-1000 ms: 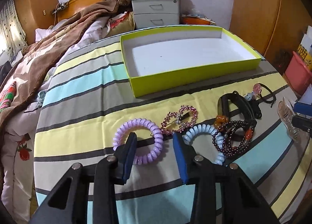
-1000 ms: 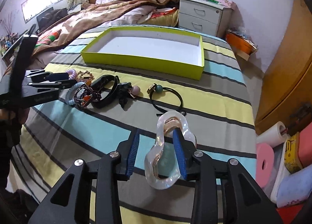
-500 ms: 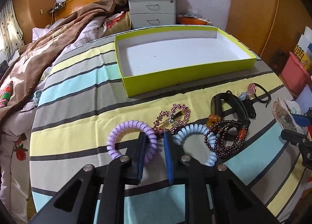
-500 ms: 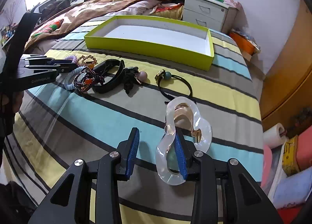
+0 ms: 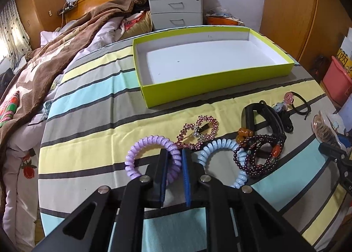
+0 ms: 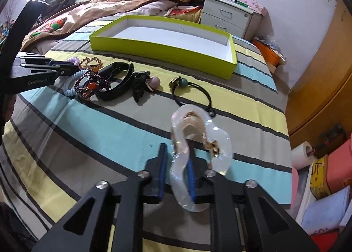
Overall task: Organize jewelry
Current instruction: 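Grasp the lilac coil hair tie with the left gripper while the right carries the clip, then release the lilac hair tie into the green box while the right releases the clip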
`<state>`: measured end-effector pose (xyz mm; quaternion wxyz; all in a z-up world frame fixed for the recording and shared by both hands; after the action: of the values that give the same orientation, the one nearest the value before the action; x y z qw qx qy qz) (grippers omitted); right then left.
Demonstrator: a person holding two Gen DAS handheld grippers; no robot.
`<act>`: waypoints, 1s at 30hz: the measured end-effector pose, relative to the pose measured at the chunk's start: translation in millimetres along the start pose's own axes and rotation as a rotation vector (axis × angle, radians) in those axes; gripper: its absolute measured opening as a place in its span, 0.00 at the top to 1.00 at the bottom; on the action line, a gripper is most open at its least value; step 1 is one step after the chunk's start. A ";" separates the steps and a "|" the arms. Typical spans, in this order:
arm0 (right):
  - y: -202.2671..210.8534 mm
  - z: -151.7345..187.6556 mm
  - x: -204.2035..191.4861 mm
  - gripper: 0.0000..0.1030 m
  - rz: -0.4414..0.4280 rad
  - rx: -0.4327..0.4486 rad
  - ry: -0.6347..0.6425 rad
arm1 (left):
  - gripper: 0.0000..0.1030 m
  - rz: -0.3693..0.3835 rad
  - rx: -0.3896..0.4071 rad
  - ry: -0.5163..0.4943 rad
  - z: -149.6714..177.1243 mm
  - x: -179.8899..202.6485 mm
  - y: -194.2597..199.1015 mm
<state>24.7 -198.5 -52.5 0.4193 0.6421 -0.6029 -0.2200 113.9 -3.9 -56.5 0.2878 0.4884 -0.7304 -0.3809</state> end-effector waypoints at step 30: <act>44.3 -48.0 31.4 0.87 0.021 0.156 -0.028 | 0.90 0.045 0.136 0.046 -26.7 1.7 57.7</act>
<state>41.9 -212.0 16.6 0.3619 0.6634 -0.6306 -0.1770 106.0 0.6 6.4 0.2792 0.4987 -0.7586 -0.3127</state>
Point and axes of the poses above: each gripper's, at about its wrist camera, not at the fingertips, and y roughly against the way its jaws point, x to its right, z to its underside, the point moved 4 cm from there along -y, roughly the way its jaws point, and after that the axes turned 7 degrees about z, right-handed, at the moved point
